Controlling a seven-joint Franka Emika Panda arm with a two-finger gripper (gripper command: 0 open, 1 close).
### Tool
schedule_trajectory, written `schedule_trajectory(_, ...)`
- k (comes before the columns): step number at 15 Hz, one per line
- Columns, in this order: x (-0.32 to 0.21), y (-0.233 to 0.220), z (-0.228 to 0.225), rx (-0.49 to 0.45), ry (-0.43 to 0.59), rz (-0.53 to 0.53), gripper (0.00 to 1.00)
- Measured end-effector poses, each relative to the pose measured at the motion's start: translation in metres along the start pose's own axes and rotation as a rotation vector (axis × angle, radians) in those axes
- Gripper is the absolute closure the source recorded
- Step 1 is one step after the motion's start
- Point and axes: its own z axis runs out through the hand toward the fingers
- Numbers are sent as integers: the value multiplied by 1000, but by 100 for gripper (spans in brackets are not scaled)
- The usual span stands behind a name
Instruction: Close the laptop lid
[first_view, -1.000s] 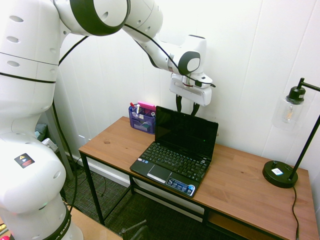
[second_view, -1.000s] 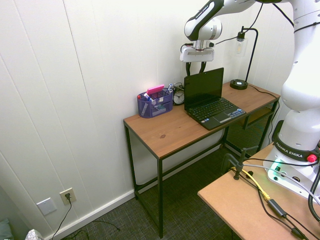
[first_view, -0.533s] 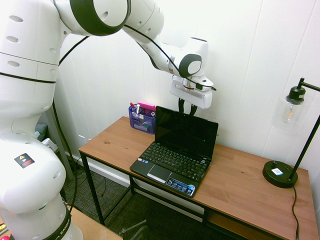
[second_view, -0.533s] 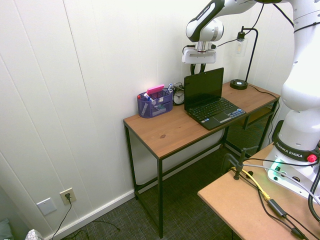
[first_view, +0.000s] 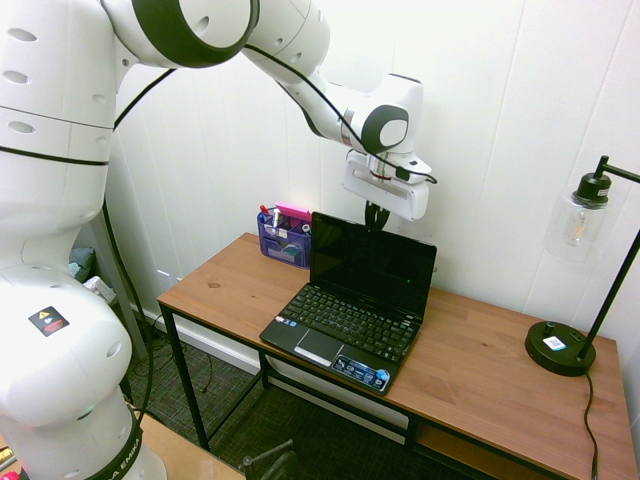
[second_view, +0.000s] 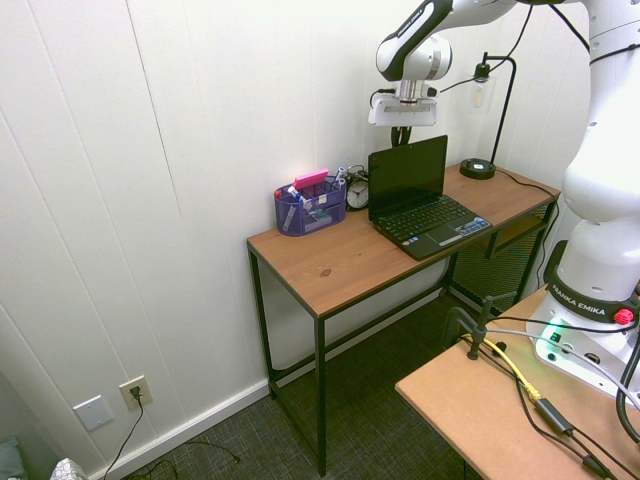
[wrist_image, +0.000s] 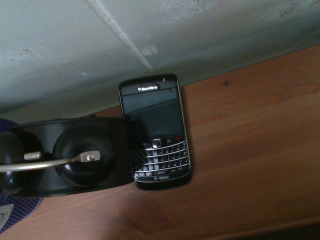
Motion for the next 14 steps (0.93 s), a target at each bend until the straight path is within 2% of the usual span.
schedule_trajectory(9,-17,20,5,-47,-53,-30,100)
schedule_trajectory(14,-33,36,32,-108,-113,-47,100)
